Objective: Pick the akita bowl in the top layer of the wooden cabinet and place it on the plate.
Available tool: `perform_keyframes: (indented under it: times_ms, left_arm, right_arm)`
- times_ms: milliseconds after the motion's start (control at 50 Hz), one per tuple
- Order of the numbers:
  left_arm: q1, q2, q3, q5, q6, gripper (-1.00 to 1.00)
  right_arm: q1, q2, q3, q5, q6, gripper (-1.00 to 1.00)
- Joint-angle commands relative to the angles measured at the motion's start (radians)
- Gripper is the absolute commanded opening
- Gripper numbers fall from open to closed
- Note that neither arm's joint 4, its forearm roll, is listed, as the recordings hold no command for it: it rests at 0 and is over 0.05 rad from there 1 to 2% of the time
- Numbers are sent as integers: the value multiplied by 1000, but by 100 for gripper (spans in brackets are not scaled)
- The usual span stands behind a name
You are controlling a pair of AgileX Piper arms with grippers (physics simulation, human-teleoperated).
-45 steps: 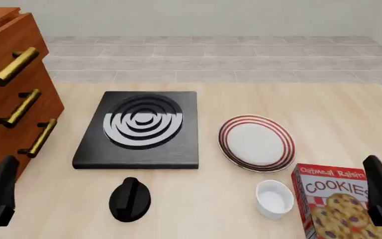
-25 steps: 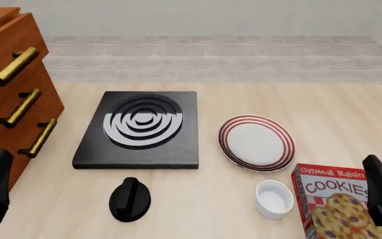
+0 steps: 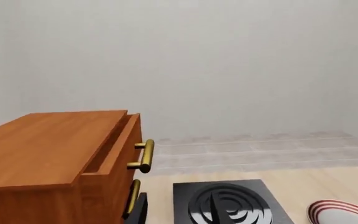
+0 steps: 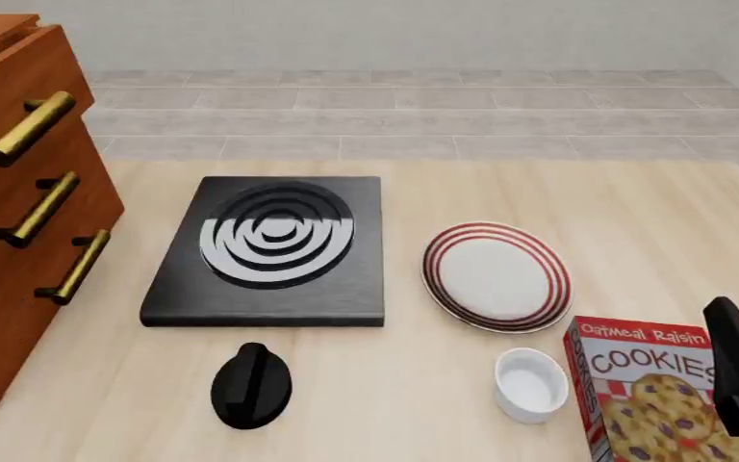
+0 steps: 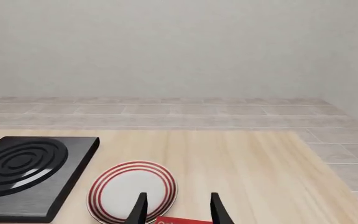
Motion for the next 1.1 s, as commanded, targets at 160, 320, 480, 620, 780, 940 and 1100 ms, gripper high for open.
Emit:
perform_keyframes:
  times_ms: [160,320,480,620,780,940,1100]
  left_arm:
    - [-32,0,-153,83,1,100]
    - [-47,1,-257,152,-22,100]
    - [-65,40,-323,183,7,100]
    - [-49,154,-443,227,16,100]
    - [-46,241,-528,262,1,100]
    - [-37,344,-601,299,22,100]
    - [-13,377,-623,299,24,100]
  right_arm:
    - [7,2,-4,1,-1,100]
    - [5,0,-2,3,0,100]
    - [3,0,-3,3,0,100]
    - [1,0,-1,2,2,100]
    - [1,0,-2,2,4,100]
    - [1,0,-2,3,4,100]
    - [0,1,-2,3,6,100]
